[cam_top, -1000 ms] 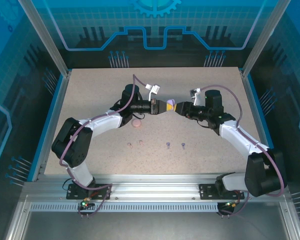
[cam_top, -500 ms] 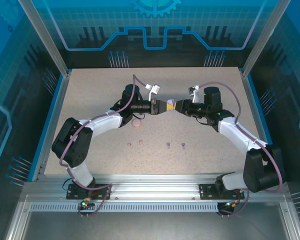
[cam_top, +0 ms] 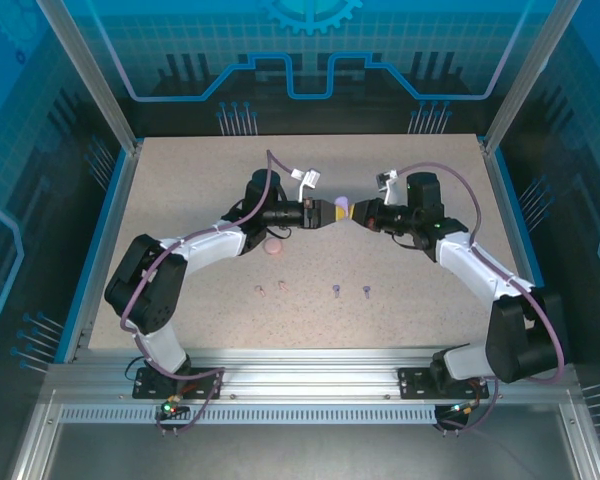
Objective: Insert the wireless bluetooth earbuds into the charging case
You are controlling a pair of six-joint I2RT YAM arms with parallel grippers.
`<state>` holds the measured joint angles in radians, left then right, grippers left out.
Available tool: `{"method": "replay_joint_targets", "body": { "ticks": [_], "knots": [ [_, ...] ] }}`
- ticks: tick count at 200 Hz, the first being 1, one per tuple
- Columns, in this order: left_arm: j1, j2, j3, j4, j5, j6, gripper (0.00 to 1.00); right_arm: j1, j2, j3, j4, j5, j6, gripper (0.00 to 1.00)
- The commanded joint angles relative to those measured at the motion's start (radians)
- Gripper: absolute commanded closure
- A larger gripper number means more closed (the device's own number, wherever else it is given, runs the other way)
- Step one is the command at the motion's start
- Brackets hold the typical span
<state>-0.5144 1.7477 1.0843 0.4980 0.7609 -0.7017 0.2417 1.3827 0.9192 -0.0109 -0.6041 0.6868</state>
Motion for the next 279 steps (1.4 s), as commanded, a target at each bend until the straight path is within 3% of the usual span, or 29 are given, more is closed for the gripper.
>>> {"method": "replay_joint_targets", "body": {
  "ticks": [1, 25, 50, 86, 122, 147, 212, 279],
  "knots": [
    [-0.015, -0.014, 0.016, -0.036, -0.052, 0.037, 0.35, 0.012, 0.009, 0.069, -0.04, 0.024, -0.037, 1.0],
    [0.021, -0.071, 0.014, -0.095, -0.106, 0.096, 0.16, 0.013, 0.036, 0.138, -0.162, 0.088, -0.126, 1.0],
    [0.101, -0.093, 0.094, -0.249, -0.012, 0.167, 0.07, 0.02, 0.072, 0.216, -0.286, 0.154, -0.274, 1.0],
    [0.164, -0.027, 0.312, -0.611, 0.143, 0.379, 0.07, 0.036, 0.119, 0.311, -0.425, 0.258, -0.479, 1.0],
    [0.164, 0.117, 0.58, -1.068, 0.177, 0.655, 0.13, 0.082, 0.14, 0.36, -0.488, 0.369, -0.625, 1.0],
    [0.163, 0.221, 0.706, -1.244, 0.201, 0.753, 0.23, 0.133, 0.149, 0.384, -0.513, 0.422, -0.729, 1.0],
    [0.143, 0.279, 0.715, -1.299, 0.261, 0.807, 0.43, 0.145, 0.18, 0.406, -0.556, 0.391, -0.788, 1.0],
    [0.107, 0.286, 0.692, -1.27, 0.261, 0.802, 0.45, 0.145, 0.185, 0.421, -0.561, 0.358, -0.783, 1.0]
  ]
}}
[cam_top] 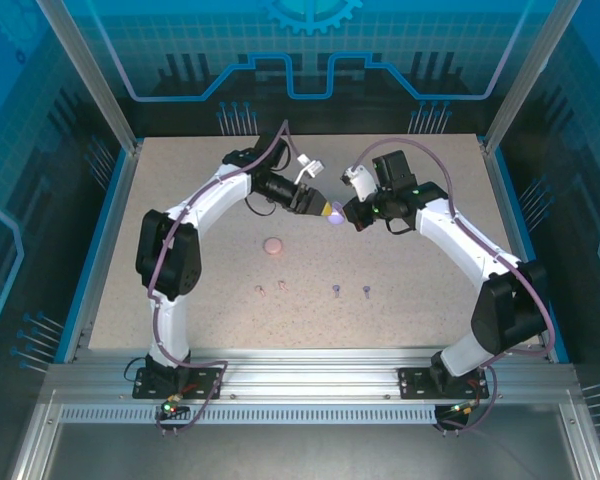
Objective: Insert the wireless bluetooth earbuds into the charging case
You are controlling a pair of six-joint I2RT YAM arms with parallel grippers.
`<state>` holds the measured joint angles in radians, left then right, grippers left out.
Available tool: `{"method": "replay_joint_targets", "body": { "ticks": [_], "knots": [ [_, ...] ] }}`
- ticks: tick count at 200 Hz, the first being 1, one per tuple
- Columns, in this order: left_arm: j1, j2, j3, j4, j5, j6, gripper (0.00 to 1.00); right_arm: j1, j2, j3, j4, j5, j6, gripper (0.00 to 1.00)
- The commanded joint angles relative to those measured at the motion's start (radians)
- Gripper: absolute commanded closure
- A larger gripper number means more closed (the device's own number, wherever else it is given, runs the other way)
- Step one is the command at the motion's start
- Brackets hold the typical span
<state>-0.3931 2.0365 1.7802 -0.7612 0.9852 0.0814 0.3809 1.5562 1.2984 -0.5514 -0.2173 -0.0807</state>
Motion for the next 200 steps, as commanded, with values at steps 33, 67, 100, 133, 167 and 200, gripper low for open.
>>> {"method": "replay_joint_targets", "body": {
  "ticks": [33, 67, 100, 133, 167, 200],
  "knots": [
    [-0.03, 0.013, 0.01, -0.007, 0.035, 0.012, 0.47, 0.01, 0.018, 0.053, -0.023, -0.036, -0.011, 1.0],
    [-0.041, 0.031, 0.029, -0.014, 0.034, 0.012, 0.51, 0.015, 0.021, 0.051, -0.021, -0.035, -0.01, 1.0],
    [-0.043, 0.04, 0.044, -0.013, 0.035, 0.011, 0.56, 0.018, 0.022, 0.05, -0.02, -0.034, -0.011, 1.0],
    [-0.044, 0.044, 0.054, -0.006, 0.033, 0.008, 0.57, 0.019, 0.025, 0.05, -0.022, -0.033, -0.014, 1.0],
    [-0.044, 0.047, 0.054, -0.005, 0.035, 0.007, 0.63, 0.019, 0.024, 0.049, -0.021, -0.027, -0.014, 1.0],
    [-0.044, 0.048, 0.05, -0.011, 0.035, 0.014, 0.68, 0.019, 0.025, 0.047, -0.016, -0.025, -0.012, 1.0]
  ]
}}
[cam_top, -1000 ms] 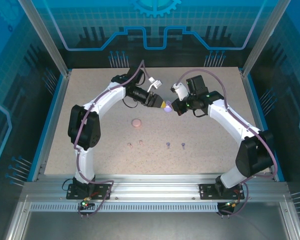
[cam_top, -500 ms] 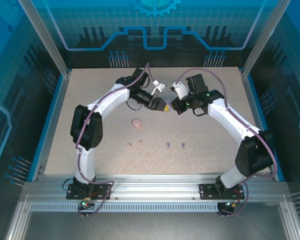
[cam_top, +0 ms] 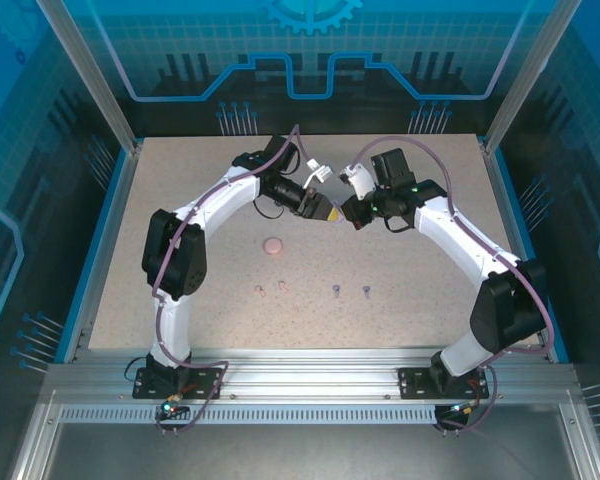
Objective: Insert the wireless bluetooth earbuds into the charging case
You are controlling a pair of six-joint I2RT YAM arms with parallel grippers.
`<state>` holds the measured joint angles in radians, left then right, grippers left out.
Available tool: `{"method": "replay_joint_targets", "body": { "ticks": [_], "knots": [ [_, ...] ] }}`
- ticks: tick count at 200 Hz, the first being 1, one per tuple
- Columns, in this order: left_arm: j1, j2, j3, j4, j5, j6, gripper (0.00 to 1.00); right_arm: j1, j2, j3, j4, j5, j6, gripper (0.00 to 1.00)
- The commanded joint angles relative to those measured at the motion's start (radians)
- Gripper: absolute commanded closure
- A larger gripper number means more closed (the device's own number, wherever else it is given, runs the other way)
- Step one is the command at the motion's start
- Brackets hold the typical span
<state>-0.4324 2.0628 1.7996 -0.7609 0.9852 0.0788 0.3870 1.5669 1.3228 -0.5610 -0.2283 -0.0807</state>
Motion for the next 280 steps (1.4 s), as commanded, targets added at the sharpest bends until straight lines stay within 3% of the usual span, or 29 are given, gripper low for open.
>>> {"method": "replay_joint_targets", "body": {
  "ticks": [1, 94, 140, 171, 208, 236, 280],
  "knots": [
    [-0.005, 0.021, 0.031, -0.011, 0.035, 0.016, 0.68, 0.013, 0.015, 0.022, -0.007, -0.013, -0.012, 1.0],
    [-0.004, 0.002, -0.031, 0.068, 0.024, -0.015, 1.0, -0.008, -0.005, 0.037, 0.002, -0.011, 0.017, 0.98],
    [-0.005, -0.063, -0.155, 0.199, -0.029, -0.056, 1.0, -0.074, -0.041, 0.043, 0.021, -0.076, 0.102, 0.55],
    [-0.003, -0.102, -0.241, 0.291, -0.061, -0.079, 1.0, -0.119, -0.108, 0.03, 0.043, -0.18, 0.175, 0.4],
    [0.0, -0.245, -0.499, 0.664, -0.17, -0.176, 1.0, -0.149, -0.21, -0.034, 0.0, -0.16, 0.308, 0.36],
    [0.009, -0.375, -0.732, 1.033, -0.337, -0.26, 1.0, -0.152, -0.278, -0.112, -0.056, -0.107, 0.419, 0.35],
    [0.011, -0.48, -0.886, 1.286, -0.574, -0.313, 1.0, -0.102, -0.346, -0.28, -0.073, -0.043, 0.537, 0.34]
  ]
}}
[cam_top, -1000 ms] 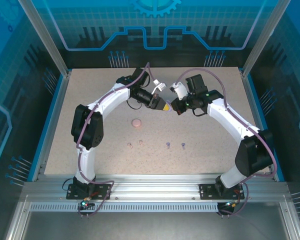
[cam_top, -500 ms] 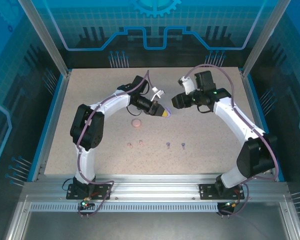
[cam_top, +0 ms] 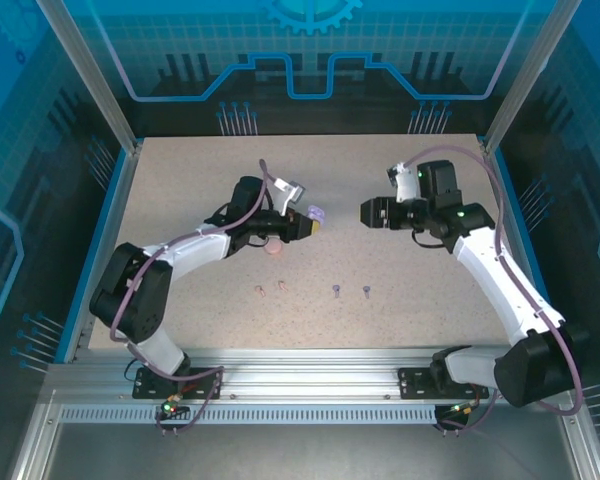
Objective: Insert the wireless bluetooth earbuds into the charging case
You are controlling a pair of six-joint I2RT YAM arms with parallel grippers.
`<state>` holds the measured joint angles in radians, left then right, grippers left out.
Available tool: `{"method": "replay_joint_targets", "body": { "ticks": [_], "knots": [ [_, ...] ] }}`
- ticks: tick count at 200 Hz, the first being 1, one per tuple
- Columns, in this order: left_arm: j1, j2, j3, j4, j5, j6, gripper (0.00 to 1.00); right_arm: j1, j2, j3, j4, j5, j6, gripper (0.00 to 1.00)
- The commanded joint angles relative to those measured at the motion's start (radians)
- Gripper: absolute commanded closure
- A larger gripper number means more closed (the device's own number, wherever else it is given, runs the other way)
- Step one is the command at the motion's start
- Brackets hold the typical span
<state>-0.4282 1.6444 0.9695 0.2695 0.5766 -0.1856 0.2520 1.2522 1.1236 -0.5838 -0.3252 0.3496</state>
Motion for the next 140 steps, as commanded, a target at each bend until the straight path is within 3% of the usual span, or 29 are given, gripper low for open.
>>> {"method": "replay_joint_targets", "body": {
  "ticks": [1, 54, 140],
  "knots": [
    [0.007, -0.064, -0.058, 0.261, -0.169, -0.049, 1.0, 0.035, -0.033, -0.085, -0.05, 0.056, 0.109, 0.34],
    [-0.003, -0.155, -0.182, 0.5, -0.325, -0.027, 1.0, 0.144, 0.003, -0.191, -0.04, 0.146, 0.225, 0.34],
    [-0.036, -0.178, -0.288, 0.734, -0.457, -0.017, 1.0, 0.306, 0.105, -0.135, -0.068, 0.285, 0.357, 0.35]
  ]
}}
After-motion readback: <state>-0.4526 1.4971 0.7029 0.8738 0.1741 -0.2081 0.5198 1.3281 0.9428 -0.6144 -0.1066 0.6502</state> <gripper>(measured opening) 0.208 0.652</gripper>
